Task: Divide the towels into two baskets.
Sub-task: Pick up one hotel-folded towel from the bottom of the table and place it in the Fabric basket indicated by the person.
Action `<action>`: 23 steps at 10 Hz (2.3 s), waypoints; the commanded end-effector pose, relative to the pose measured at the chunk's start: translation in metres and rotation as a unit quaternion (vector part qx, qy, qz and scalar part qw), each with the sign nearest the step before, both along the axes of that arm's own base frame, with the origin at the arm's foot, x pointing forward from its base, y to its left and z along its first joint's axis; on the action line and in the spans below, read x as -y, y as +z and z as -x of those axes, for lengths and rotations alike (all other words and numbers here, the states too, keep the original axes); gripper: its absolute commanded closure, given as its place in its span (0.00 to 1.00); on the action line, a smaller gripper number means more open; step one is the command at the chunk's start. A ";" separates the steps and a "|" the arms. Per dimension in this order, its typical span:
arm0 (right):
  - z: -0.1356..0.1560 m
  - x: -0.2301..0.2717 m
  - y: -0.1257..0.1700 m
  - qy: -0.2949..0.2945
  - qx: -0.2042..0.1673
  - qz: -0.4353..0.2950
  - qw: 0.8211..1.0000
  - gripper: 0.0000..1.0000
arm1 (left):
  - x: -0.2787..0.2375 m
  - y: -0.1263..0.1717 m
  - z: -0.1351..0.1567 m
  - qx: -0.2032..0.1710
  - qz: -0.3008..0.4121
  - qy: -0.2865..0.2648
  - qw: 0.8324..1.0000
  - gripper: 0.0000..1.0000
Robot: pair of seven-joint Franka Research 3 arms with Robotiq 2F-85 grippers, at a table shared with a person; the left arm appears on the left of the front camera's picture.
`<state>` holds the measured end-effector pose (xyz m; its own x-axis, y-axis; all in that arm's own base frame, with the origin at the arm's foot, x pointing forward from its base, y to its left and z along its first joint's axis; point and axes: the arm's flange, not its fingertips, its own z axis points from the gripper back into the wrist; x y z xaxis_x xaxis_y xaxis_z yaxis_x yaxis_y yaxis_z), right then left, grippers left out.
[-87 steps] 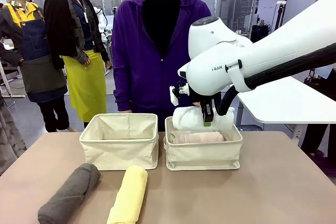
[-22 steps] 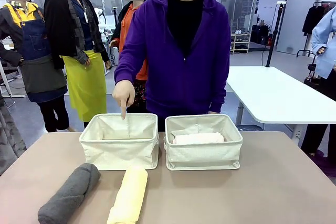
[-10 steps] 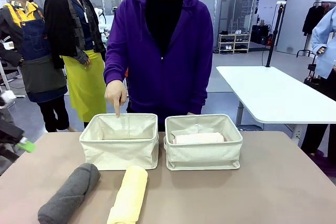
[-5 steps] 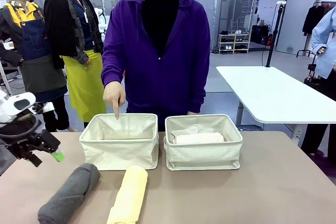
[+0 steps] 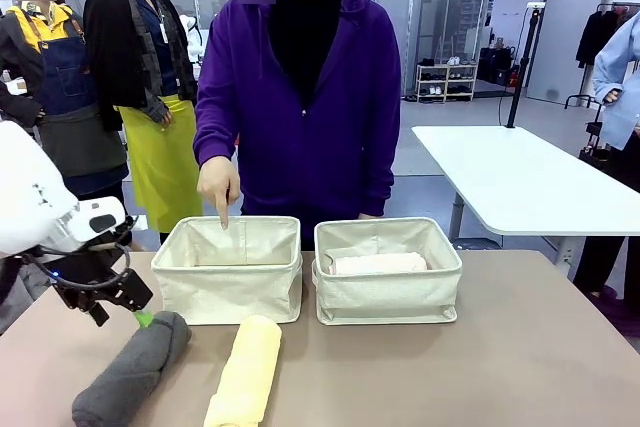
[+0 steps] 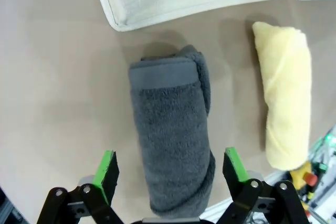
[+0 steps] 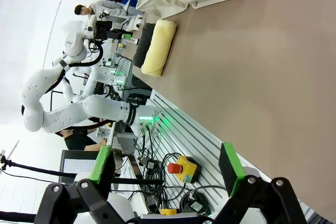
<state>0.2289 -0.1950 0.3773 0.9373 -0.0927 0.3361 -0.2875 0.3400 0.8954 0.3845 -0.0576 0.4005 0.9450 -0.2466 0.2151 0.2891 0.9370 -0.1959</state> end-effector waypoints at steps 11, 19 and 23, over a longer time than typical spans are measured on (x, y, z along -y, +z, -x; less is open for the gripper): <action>0.000 -0.002 0.002 -0.003 0.008 -0.001 1.000 0.00 | 0.015 -0.114 0.093 0.009 -0.061 0.016 0.998 0.04; 0.000 -0.002 0.002 -0.003 0.008 -0.001 1.000 0.00 | 0.051 -0.086 -0.010 0.007 -0.059 0.019 0.998 0.42; 0.000 -0.002 0.002 -0.003 0.008 -0.001 1.000 0.00 | 0.051 -0.086 -0.010 0.007 -0.059 0.019 0.998 0.42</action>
<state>0.2292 -0.1954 0.3770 0.9377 -0.0930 0.3347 -0.2860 0.3400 0.8959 0.3941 -0.1100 0.3177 0.9496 -0.2318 0.2109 0.2540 0.9635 -0.0843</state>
